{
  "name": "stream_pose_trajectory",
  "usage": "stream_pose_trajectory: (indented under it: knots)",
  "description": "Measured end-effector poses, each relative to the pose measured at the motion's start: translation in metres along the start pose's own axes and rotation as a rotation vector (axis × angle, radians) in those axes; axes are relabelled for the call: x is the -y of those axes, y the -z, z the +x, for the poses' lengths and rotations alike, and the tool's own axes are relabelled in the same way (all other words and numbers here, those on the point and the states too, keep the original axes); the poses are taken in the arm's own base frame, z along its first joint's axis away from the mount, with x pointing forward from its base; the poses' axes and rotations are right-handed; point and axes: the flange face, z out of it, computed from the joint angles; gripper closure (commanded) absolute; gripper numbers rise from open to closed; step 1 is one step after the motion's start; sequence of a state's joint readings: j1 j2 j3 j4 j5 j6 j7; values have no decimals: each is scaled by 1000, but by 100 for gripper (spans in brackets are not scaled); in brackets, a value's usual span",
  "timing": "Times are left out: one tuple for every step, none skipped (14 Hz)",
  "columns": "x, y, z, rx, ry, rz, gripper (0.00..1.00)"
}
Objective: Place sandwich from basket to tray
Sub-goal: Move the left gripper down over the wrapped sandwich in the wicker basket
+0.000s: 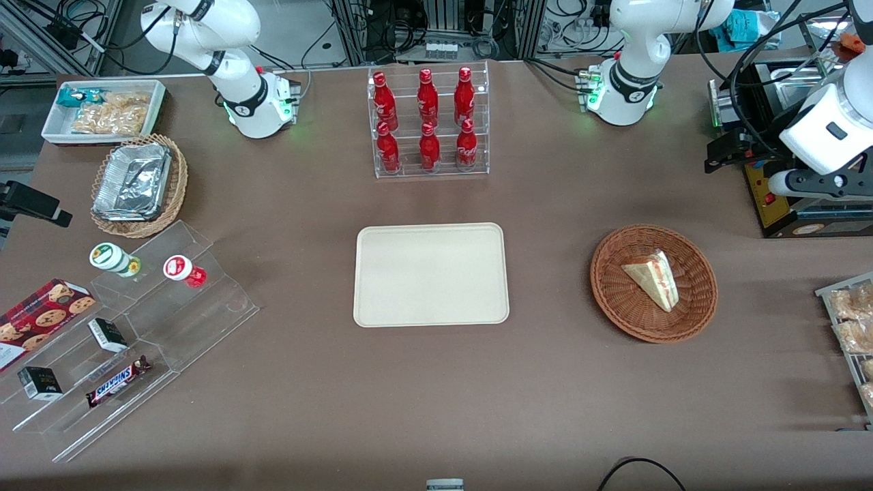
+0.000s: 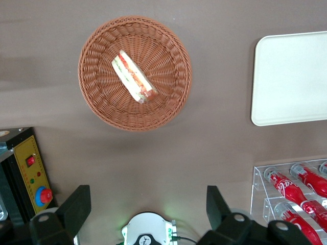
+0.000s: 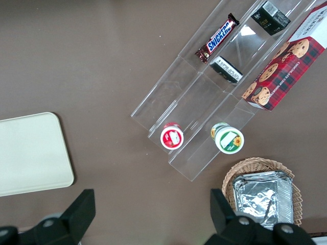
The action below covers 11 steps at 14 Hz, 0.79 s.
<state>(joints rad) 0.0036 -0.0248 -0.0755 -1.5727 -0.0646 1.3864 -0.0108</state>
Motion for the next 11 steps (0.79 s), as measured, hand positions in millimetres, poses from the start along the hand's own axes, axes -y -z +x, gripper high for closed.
stream_pose_trajectory:
  knots:
    - [1, 1, 1, -9, 1, 12, 0]
    - [2, 2, 4, -27, 2, 34, 0]
    - [3, 0, 6, -28, 3, 44, 0]
    - [4, -8, 9, -13, 4, 48, 0]
    - [6, -24, 14, 18, 5, 49, 0]
    - [8, -47, 23, 43, 6, 51, 0]
    - [10, -75, 34, 54, 7, 53, 0]
    - [13, -108, 44, 59, 8, 53, 0]
    - [16, -141, 53, 58, 9, 53, 0]
    - [19, -173, 58, 48, 11, 53, 0]
    - [21, -200, 60, 32, 15, 52, 0]
